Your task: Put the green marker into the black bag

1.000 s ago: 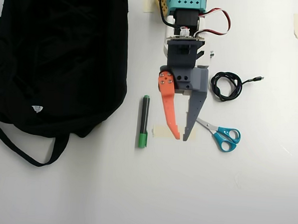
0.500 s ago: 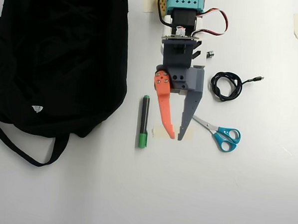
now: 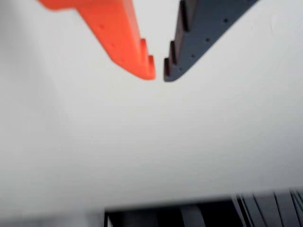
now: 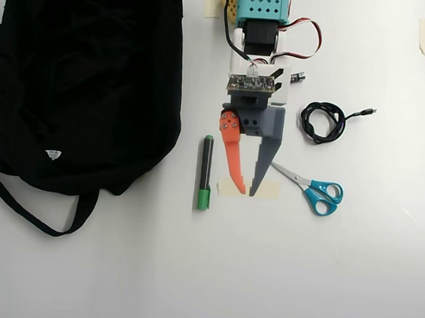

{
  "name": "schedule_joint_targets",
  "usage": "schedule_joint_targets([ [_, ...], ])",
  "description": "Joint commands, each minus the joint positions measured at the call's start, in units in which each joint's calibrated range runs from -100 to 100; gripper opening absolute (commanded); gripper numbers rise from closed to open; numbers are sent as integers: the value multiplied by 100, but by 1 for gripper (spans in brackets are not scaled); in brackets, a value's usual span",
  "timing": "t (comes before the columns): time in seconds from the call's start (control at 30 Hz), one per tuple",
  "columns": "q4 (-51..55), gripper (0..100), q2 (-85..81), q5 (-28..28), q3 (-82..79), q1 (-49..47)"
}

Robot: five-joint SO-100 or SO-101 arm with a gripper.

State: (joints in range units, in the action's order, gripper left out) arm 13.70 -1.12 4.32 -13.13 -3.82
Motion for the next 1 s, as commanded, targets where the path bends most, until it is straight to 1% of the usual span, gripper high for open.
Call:
schedule_joint_targets([
  [0.0,577,2,-162,-13,136,-37],
  [0.03,835,2,-170,-13,136,-22],
  [0.2,1404,2,-178,-13,172,8],
  [0.57,3230,2,-178,-18,998,90],
  [0.8,4039,2,-178,-18,1097,98],
  [0.97,4358,2,-178,-18,1097,105],
])
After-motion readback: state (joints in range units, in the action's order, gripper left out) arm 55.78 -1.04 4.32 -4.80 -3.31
